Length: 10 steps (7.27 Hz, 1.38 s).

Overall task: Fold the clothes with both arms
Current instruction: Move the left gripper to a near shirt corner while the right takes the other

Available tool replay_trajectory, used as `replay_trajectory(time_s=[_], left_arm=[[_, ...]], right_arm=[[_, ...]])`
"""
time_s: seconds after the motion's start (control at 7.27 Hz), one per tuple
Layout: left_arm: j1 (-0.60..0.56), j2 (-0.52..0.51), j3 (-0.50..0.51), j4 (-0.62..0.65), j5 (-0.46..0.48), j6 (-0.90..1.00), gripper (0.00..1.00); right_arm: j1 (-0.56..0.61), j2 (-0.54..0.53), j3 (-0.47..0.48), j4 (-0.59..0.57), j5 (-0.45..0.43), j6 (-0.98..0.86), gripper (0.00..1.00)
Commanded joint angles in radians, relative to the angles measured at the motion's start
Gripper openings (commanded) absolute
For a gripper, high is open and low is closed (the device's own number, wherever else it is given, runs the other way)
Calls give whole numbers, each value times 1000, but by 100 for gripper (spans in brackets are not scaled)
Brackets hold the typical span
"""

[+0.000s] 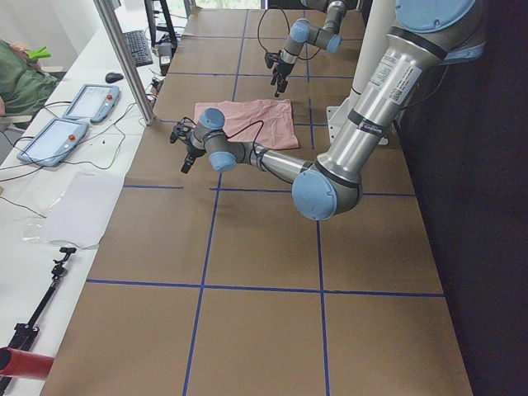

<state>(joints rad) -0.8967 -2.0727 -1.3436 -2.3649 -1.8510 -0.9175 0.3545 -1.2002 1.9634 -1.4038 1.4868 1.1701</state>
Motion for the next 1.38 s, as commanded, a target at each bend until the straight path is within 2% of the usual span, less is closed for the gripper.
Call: replay_trajectory(time_s=[0.0,0.14,0.28,0.41,0.55,0.69,0.96,1.24], left_arm=[[118,132,-252,3,-5,-249,100],[192,210,-379,3,3,-364,100],[300,302,-513,7,97,-517,100],[409,347,-610,82,190,-619,100],[500,344,-673,205,260,-781,80],[571,324,-686,270,306,-898,58],[637,262,-660,390,349,-969,57],[662,166,-551,440,351,-997,57]], right_arm=[[3,-65,70,132,7,188,100],[6,-68,71,196,7,266,100],[18,-70,65,201,7,275,100],[26,-73,52,203,6,278,100],[32,-79,46,201,3,278,100],[32,-82,45,203,3,278,100],[32,-84,45,203,-3,278,100],[31,-85,45,203,-3,278,100]])
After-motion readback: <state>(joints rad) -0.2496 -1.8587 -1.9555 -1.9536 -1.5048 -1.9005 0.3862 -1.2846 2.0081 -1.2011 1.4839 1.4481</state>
